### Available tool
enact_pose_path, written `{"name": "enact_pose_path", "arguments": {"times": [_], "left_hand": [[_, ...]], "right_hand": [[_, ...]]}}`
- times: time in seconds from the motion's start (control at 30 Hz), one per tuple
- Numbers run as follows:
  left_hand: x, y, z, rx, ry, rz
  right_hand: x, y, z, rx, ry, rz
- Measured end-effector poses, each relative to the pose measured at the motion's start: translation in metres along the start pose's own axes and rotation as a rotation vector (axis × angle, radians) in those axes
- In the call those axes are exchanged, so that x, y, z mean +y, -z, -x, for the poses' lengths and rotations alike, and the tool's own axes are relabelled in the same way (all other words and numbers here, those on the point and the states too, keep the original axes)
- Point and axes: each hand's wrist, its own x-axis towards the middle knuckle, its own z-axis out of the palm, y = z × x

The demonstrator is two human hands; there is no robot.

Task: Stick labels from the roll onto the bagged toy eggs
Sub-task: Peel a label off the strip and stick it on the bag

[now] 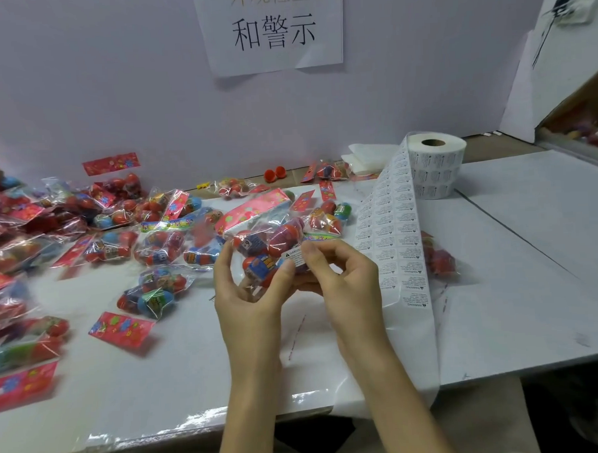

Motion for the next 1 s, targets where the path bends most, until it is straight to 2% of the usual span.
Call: {"name": "enact_pose_path", "arguments": {"times": [0.2, 0.33, 0.53, 0.8, 1.0], "left_hand": [[0.0002, -0.0013, -0.0002, 0.004, -0.012, 0.004], [0.0011, -0.0004, 0.0004, 0.018, -0.028, -0.016], [-0.0004, -0.0002, -0.002, 0.048, 0.0, 0.019], [0.001, -0.0015, 0.0006, -0.017, -0.07, -0.042], [0.001, -0.0008, 0.0005, -0.015, -0.024, 0.024]], "right_hand": [[-0.002, 0.0002, -0.0004, -0.025, -0.03, -0.041], [-0.0012, 0.0002, 0.0005, -0.043, 0.021, 0.057], [-0.002, -0.0002, 0.0012, -0.055, 0.009, -0.003], [-0.0049, 0.0001, 0.0014, -0.03, 0.025, 0.061], [-0.0049, -0.0001, 0.0014, -0.051, 0.032, 0.056]]}}
